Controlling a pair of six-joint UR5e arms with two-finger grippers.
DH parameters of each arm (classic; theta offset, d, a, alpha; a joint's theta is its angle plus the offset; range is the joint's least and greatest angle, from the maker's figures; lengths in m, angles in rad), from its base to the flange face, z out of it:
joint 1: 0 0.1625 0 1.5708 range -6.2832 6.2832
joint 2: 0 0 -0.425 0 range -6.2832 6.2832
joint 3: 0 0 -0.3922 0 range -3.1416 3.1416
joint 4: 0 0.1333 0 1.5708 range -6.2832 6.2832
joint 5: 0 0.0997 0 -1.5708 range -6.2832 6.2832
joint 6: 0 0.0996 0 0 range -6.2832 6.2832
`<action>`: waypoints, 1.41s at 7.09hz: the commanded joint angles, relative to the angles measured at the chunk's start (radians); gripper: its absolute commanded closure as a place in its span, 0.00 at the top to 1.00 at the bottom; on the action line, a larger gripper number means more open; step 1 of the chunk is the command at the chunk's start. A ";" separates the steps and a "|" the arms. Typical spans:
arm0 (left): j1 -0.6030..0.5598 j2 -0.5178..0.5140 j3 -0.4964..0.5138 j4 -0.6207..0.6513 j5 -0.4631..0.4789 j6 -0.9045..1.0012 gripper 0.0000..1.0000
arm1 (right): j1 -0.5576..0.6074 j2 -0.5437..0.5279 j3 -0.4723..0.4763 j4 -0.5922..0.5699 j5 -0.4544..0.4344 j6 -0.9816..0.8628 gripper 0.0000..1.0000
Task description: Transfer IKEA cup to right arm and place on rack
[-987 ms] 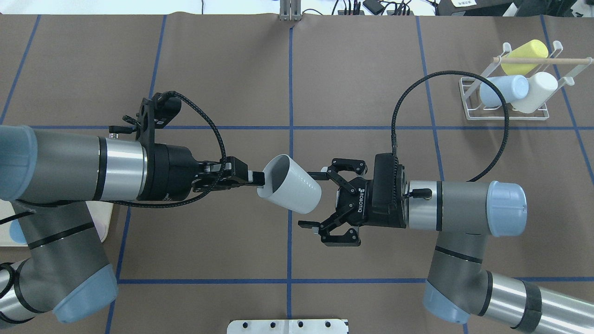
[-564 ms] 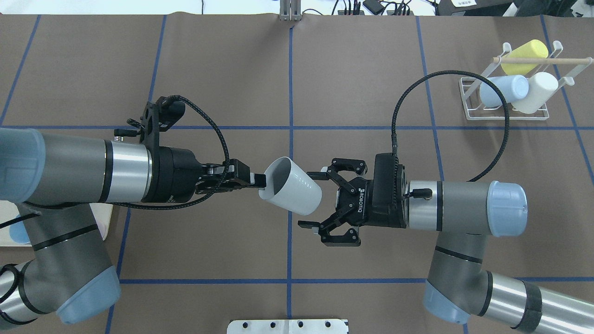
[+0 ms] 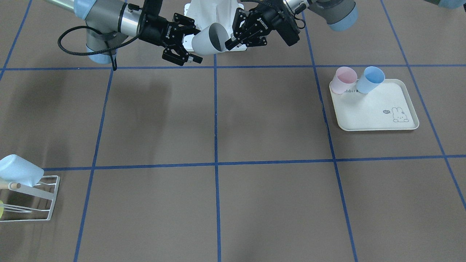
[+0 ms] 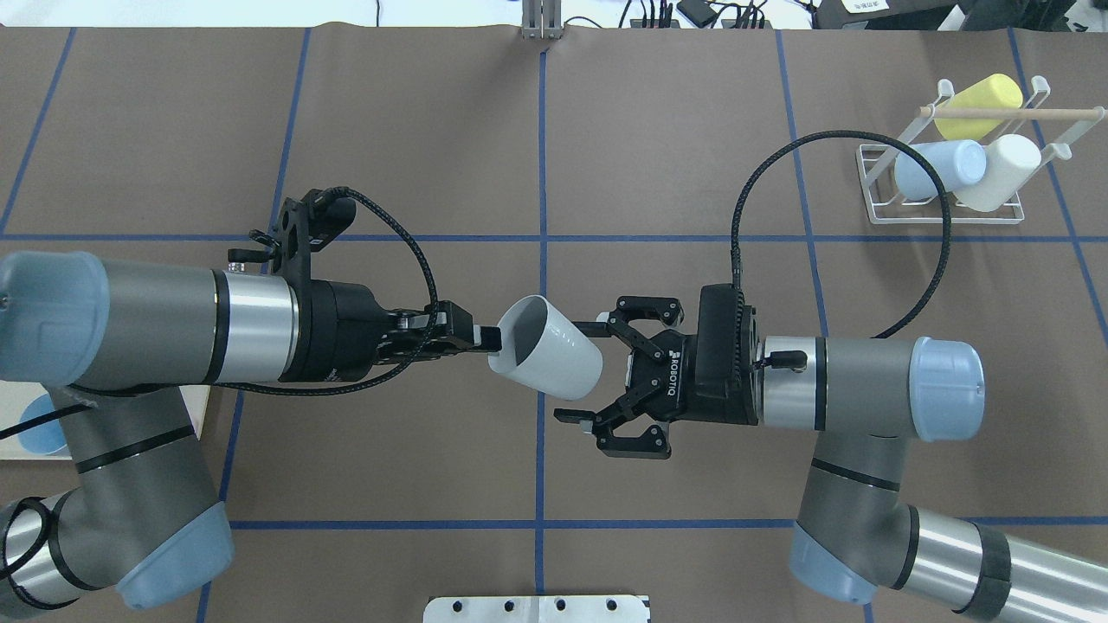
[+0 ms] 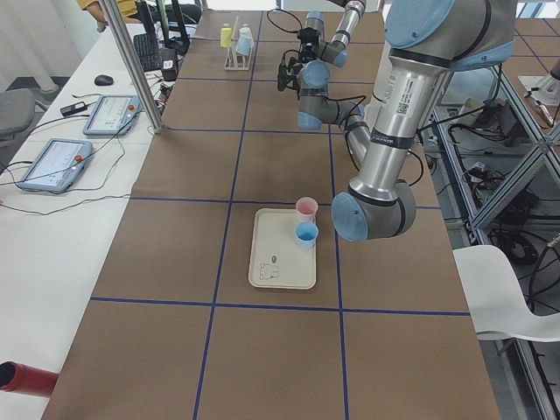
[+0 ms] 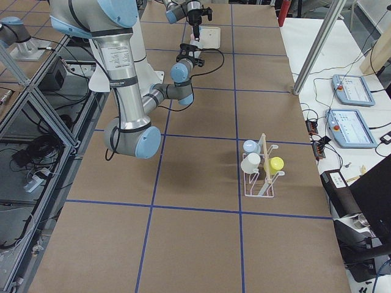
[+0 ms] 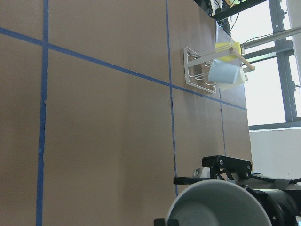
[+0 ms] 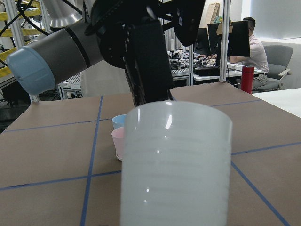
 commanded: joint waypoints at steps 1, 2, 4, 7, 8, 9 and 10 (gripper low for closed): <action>0.001 0.001 0.001 0.000 0.001 0.000 0.00 | 0.000 0.001 0.001 0.000 0.000 0.006 0.89; 0.001 0.001 0.001 0.000 0.007 0.000 0.00 | 0.000 -0.001 0.001 0.000 0.000 0.021 0.89; 0.001 0.001 0.001 0.000 0.007 0.000 0.00 | 0.000 0.001 -0.001 -0.002 -0.002 0.044 0.89; 0.001 0.001 0.000 0.000 0.007 0.000 0.00 | 0.000 0.001 -0.003 -0.002 -0.023 0.087 0.89; 0.001 0.001 0.000 0.000 0.007 0.000 0.00 | 0.000 0.001 -0.003 -0.002 -0.021 0.087 0.88; 0.001 0.001 0.001 0.001 0.008 0.000 0.00 | -0.002 0.001 -0.001 -0.002 -0.021 0.087 0.88; 0.001 0.001 0.004 0.000 0.010 0.000 0.00 | -0.002 0.001 0.001 -0.002 -0.021 0.087 0.88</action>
